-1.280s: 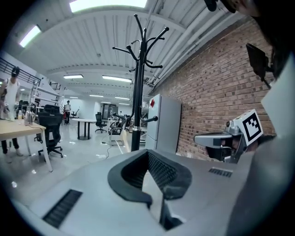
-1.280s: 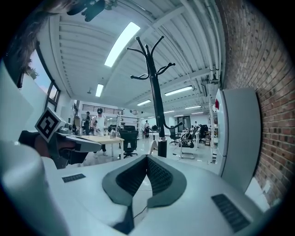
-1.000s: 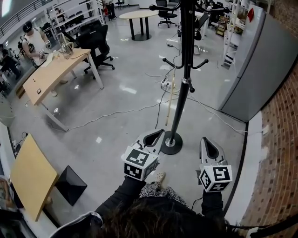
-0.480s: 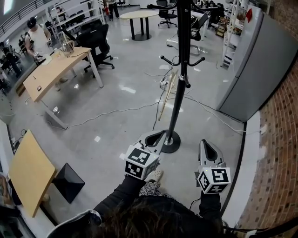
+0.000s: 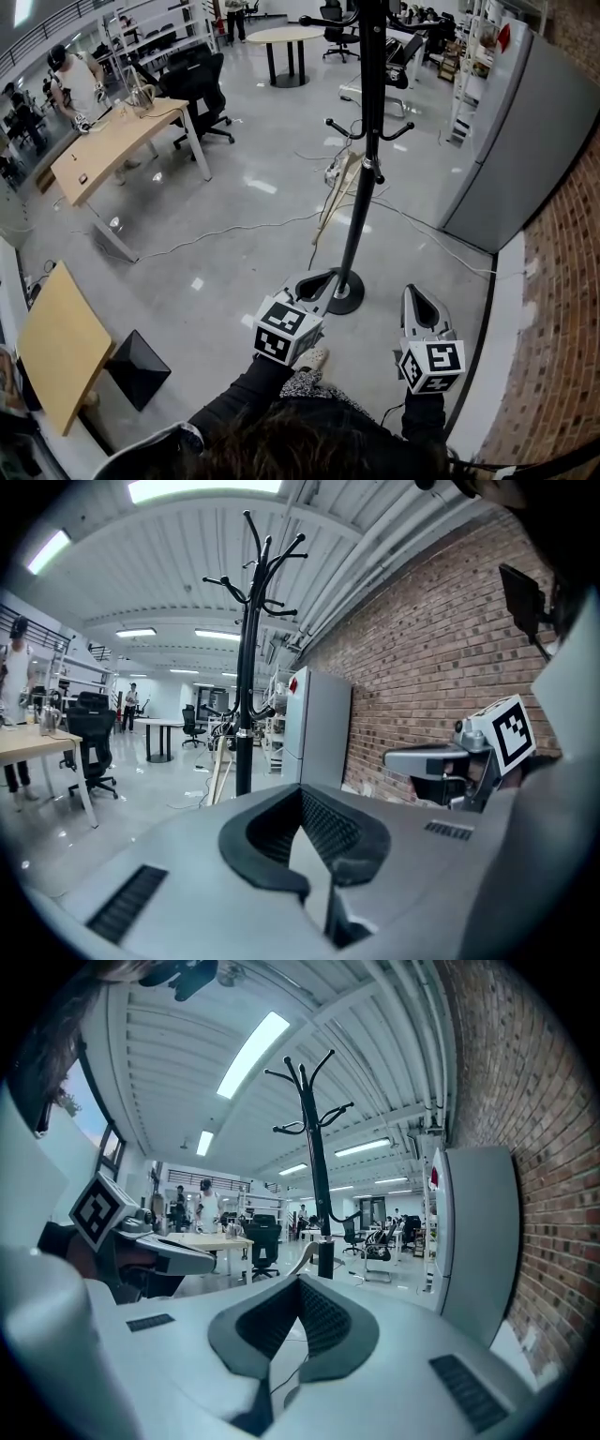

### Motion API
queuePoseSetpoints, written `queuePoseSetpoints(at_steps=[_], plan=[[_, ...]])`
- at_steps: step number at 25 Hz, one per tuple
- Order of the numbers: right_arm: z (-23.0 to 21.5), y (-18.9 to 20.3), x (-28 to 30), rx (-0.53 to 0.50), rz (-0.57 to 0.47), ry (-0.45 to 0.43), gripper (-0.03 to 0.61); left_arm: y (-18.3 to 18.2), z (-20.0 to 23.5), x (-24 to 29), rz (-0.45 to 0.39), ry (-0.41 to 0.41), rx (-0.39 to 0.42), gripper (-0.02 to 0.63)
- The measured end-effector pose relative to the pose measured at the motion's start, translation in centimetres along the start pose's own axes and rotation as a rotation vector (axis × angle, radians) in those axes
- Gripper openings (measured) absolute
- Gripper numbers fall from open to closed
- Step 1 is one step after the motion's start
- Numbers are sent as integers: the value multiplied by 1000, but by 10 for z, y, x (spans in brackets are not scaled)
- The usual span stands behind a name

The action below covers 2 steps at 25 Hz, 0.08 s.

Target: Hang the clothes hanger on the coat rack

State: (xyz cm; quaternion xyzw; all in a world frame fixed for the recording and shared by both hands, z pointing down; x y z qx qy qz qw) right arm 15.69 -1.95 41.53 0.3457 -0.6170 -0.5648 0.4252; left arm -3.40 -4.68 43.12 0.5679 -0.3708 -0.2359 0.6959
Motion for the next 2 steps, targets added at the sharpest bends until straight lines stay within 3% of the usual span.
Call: queuePoseSetpoints(at_steps=[2], plan=[[1, -1, 0, -13, -1, -4, 9, 0, 1, -1, 2, -1, -4, 6]])
Point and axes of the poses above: the fingertips, and each gripper's own axes: x forward along the fingers, z to its left, y out of its underside, the point moved 5 cm from there along -x, backward along the fingers, and after that the axes turned 2 degrees about -z, right-handed, at the moved point
